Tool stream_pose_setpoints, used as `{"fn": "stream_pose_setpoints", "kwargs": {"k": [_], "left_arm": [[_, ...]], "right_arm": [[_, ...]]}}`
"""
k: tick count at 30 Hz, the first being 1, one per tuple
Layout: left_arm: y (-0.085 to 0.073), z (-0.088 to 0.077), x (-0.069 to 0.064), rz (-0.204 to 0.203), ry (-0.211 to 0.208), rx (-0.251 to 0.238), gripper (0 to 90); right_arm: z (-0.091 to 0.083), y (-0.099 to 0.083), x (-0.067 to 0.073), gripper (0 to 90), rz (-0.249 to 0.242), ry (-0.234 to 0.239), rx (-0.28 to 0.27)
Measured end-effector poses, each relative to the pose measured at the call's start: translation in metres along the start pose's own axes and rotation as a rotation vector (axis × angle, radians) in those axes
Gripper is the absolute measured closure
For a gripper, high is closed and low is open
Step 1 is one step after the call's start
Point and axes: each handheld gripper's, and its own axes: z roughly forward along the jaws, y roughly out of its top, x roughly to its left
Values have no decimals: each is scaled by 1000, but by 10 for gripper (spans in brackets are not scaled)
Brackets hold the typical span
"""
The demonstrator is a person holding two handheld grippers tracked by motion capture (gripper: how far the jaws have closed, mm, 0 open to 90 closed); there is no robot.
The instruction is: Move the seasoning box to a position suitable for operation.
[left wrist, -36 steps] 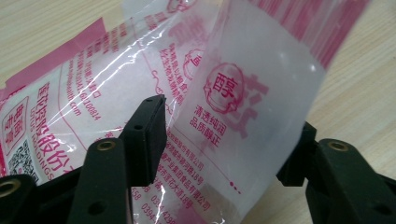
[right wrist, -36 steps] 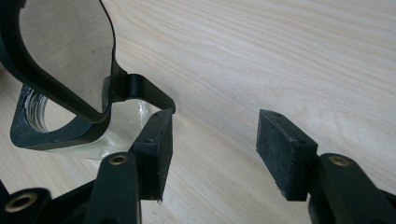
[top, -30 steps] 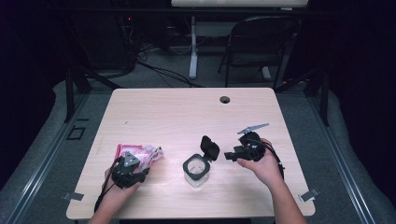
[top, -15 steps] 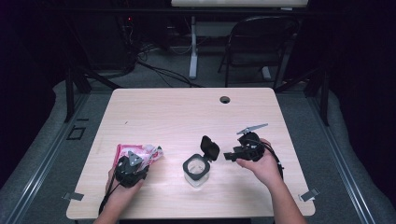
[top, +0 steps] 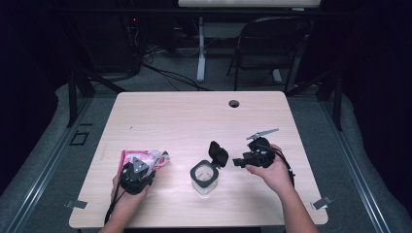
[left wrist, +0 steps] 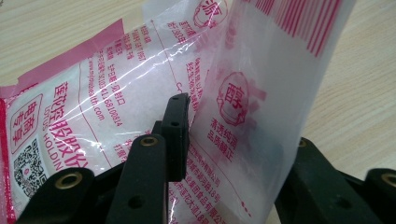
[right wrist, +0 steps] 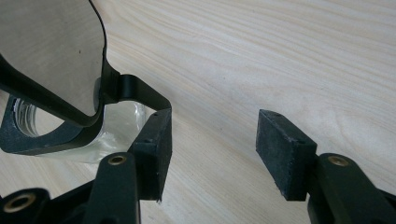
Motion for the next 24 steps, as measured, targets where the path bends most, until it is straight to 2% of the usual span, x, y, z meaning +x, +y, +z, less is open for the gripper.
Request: {"fn": "stream_pose_setpoints", "kwargs": {"k": [7,9,15,19,24], "left_arm": [[-1,0,3,-18,-11,-11,707],[-1,0,5,-36,-21,-18,714],[-1,1,6,-16,-26,-22,712],[-2,0,13,-43,-68,-30,752],[-2,-1,16,-53,-80,-28,798]], "right_arm": [[0,0,-1,460,4,-3,5],[0,0,-1,459,4,-3,4],[1,0,0,459,6,0,0],[0,0,-1,459,5,1,-2],[0,0,-2,459,10,1,-2]]}}
